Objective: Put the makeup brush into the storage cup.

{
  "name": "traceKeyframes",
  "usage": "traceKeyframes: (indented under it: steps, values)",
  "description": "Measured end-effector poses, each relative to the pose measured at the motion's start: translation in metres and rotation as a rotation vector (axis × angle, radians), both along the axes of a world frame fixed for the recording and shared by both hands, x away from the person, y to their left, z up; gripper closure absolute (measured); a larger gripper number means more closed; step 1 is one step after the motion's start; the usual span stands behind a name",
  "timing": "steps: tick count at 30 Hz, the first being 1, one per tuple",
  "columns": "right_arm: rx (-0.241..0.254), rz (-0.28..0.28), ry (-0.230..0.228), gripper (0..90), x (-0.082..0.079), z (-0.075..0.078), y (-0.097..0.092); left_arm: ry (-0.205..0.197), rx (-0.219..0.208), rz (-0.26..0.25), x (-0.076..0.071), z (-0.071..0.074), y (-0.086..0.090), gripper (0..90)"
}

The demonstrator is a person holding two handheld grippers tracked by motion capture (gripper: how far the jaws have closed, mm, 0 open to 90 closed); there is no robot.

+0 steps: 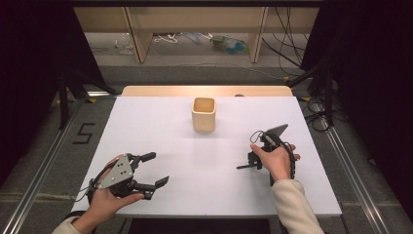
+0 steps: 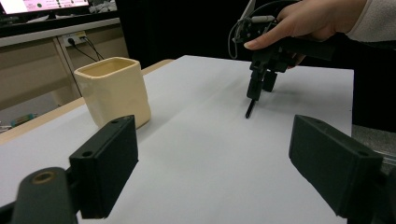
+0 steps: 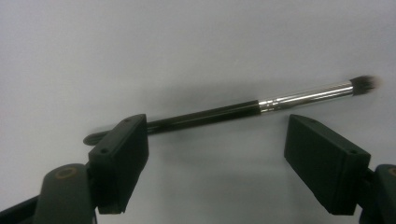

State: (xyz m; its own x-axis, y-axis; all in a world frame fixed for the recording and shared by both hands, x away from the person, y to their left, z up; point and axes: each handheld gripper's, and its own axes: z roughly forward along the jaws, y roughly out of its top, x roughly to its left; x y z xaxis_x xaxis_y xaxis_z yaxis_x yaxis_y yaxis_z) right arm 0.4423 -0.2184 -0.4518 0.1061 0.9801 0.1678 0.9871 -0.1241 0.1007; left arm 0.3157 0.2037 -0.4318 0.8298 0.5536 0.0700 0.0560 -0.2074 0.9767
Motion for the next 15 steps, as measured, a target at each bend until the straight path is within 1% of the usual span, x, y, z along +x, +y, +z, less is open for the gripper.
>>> traceKeyframes:
  steps: [1,2,3,4,5,6,7,10,11,12,13,15]
  values:
    - [0.001,-0.003,0.004,23.3,0.0001,-0.0003,-0.0001,0.000,0.001,0.000,0.0000,0.0000,0.0000,15.5]
    - [-0.003,0.022,-0.009,23.3,0.0009,-0.0009,-0.0021,0.000,0.002,-0.001,0.0000,-0.0001,0.0000,15.6]
    - [0.003,-0.005,0.001,23.3,0.0011,-0.0011,-0.0011,0.000,0.002,-0.001,0.0000,-0.0002,-0.0001,15.6]
    - [0.007,-0.016,0.001,23.3,0.0016,-0.0011,-0.0005,0.000,0.002,-0.001,0.0000,-0.0002,-0.0001,15.6]
    - [0.009,-0.011,-0.001,23.4,0.0017,-0.0011,-0.0011,0.000,0.002,-0.002,0.0000,-0.0002,-0.0001,15.6]
    - [0.010,-0.037,0.018,23.3,0.0017,-0.0003,-0.0002,0.001,0.003,-0.003,-0.0001,-0.0002,-0.0001,15.6]
    - [0.012,-0.018,-0.004,23.3,0.0024,-0.0017,-0.0020,0.001,0.003,-0.004,-0.0001,-0.0003,-0.0002,15.6]
    - [0.014,-0.019,-0.010,23.4,0.0032,-0.0017,-0.0031,0.002,0.004,-0.005,-0.0003,-0.0003,-0.0004,15.6]
    - [0.009,0.003,-0.024,23.3,0.0039,-0.0026,-0.0052,0.002,0.004,-0.005,-0.0003,-0.0003,-0.0004,15.6]
    - [0.013,-0.023,-0.009,23.2,0.0039,-0.0025,-0.0040,0.002,0.003,-0.004,-0.0003,-0.0003,-0.0005,15.6]
    - [0.016,-0.030,-0.003,23.0,0.0044,-0.0024,-0.0035,0.001,-0.002,-0.006,-0.0001,-0.0007,-0.0009,15.6]
    - [0.017,-0.045,-0.002,22.0,0.0055,-0.0029,-0.0027,0.002,0.004,-0.004,-0.0003,-0.0005,-0.0007,15.6]
